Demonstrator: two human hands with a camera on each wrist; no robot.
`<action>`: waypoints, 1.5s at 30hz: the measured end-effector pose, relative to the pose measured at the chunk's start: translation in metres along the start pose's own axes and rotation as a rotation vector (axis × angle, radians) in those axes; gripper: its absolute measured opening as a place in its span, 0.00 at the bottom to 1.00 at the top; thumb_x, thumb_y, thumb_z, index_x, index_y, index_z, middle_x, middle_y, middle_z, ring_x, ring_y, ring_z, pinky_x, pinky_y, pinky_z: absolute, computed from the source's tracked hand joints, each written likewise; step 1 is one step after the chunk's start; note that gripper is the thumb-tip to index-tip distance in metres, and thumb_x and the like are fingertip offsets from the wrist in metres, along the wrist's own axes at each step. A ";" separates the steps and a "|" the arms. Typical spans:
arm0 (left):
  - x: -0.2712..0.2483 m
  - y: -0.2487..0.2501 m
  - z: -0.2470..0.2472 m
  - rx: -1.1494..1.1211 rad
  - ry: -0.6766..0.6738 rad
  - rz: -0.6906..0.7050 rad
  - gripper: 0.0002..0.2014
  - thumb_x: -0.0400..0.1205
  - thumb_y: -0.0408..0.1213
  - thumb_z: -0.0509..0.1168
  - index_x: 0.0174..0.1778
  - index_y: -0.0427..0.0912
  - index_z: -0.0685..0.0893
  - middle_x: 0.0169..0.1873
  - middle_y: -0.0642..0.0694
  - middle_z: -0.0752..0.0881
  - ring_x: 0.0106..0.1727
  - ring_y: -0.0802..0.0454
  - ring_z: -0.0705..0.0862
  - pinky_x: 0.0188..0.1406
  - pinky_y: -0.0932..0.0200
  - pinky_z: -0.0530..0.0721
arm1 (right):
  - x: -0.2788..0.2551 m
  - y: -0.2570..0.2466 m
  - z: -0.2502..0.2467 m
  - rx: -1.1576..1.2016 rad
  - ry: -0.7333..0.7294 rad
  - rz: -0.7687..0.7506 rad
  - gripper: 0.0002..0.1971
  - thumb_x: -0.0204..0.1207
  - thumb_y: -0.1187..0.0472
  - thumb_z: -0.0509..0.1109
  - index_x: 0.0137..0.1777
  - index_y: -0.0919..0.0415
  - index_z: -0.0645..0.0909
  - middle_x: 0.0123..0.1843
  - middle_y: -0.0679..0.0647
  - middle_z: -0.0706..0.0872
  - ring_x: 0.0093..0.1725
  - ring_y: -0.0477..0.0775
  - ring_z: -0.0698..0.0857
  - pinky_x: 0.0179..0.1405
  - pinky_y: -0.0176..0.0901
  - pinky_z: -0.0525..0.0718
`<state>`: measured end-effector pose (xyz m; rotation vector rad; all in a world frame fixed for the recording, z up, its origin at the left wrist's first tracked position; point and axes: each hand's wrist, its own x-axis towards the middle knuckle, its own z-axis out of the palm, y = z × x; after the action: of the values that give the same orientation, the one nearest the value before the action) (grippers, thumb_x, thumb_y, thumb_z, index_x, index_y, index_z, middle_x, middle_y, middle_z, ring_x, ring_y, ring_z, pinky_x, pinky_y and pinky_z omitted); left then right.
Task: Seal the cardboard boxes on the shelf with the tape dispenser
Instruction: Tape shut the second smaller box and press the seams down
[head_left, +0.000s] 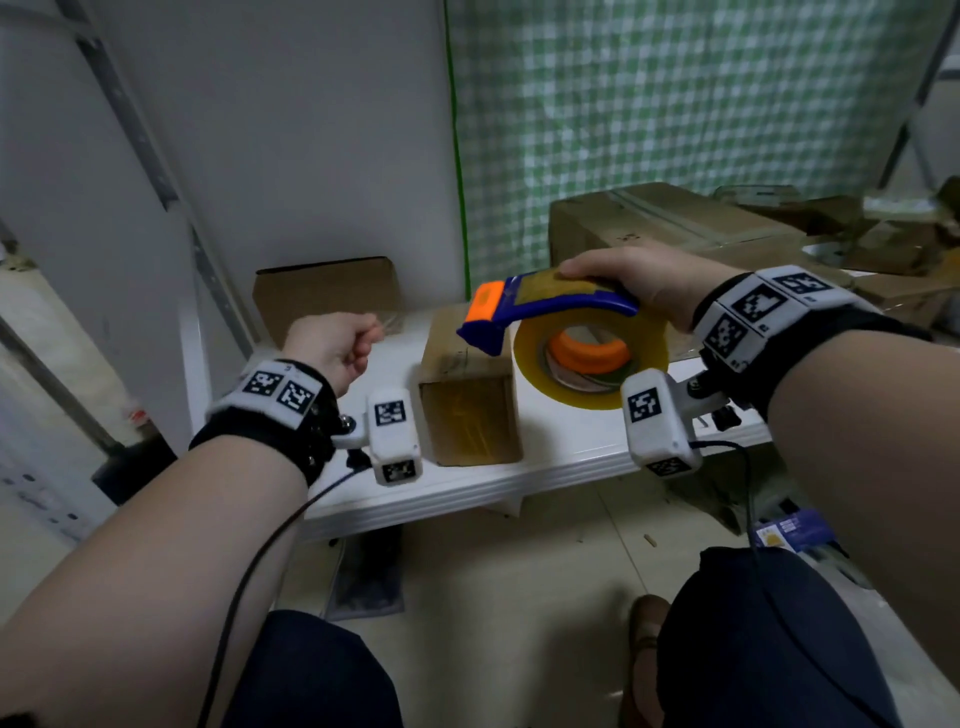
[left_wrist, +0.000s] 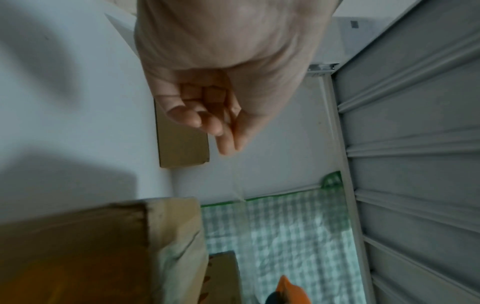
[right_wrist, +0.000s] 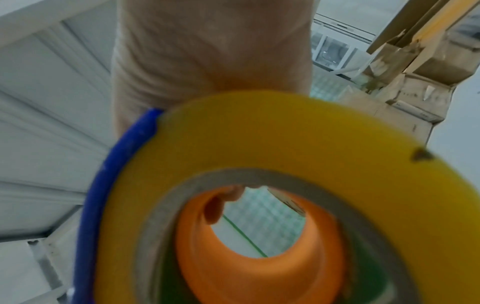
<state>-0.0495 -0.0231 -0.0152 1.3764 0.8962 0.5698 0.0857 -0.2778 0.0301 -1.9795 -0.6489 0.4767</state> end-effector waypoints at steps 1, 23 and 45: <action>0.000 -0.006 0.000 0.006 0.009 0.000 0.08 0.82 0.34 0.65 0.36 0.41 0.81 0.11 0.54 0.78 0.12 0.64 0.70 0.13 0.73 0.69 | 0.001 0.000 0.001 -0.037 -0.002 0.017 0.31 0.45 0.31 0.76 0.41 0.54 0.88 0.43 0.58 0.91 0.46 0.61 0.89 0.62 0.60 0.82; -0.010 -0.065 0.014 0.036 0.200 0.089 0.14 0.76 0.38 0.71 0.25 0.39 0.83 0.24 0.49 0.84 0.23 0.56 0.74 0.29 0.64 0.74 | 0.013 -0.009 0.013 -0.426 0.044 0.103 0.24 0.65 0.35 0.72 0.40 0.58 0.85 0.38 0.55 0.85 0.37 0.53 0.82 0.34 0.42 0.75; 0.001 -0.085 0.022 0.047 0.190 0.020 0.13 0.76 0.40 0.72 0.26 0.40 0.84 0.27 0.49 0.86 0.25 0.56 0.76 0.39 0.59 0.76 | 0.016 -0.001 0.015 -0.473 0.027 0.184 0.23 0.67 0.36 0.72 0.43 0.58 0.83 0.41 0.56 0.84 0.42 0.55 0.82 0.38 0.44 0.75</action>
<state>-0.0445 -0.0474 -0.0993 1.3907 1.0555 0.7077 0.0892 -0.2575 0.0233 -2.5036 -0.6036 0.4335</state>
